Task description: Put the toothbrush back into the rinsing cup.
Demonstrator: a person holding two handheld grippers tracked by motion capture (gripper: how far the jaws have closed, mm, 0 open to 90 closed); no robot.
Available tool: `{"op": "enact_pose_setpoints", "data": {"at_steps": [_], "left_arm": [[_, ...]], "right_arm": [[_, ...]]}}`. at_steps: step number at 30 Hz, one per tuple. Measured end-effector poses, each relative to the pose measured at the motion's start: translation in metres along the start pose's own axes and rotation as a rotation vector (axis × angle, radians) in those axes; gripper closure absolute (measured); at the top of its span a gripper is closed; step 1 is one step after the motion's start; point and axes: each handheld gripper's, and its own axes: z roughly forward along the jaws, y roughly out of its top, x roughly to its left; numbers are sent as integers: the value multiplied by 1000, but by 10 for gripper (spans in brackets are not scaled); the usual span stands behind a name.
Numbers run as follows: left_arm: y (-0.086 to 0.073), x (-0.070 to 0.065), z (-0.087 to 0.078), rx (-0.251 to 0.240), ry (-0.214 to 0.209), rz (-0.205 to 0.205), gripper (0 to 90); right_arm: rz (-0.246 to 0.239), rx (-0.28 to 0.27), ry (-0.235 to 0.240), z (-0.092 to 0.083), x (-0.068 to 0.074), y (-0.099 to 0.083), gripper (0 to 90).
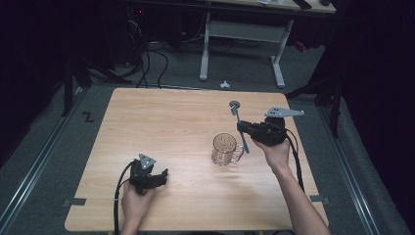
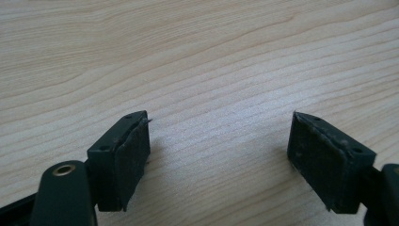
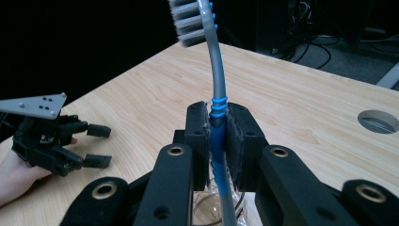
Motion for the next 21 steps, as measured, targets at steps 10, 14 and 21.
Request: {"op": "enact_pose_setpoints", "data": {"at_steps": [10,14,21], "left_arm": [[0,0,0,1,-1,0,221],[0,0,0,0,-1,-1,221],[0,0,0,1,-1,0,221]], "right_arm": [[0,-23,-11,12,0,5,801],[-2,-24,-15,15,0,5,801],[4,-30,-15,19,-2,4,801]]}}
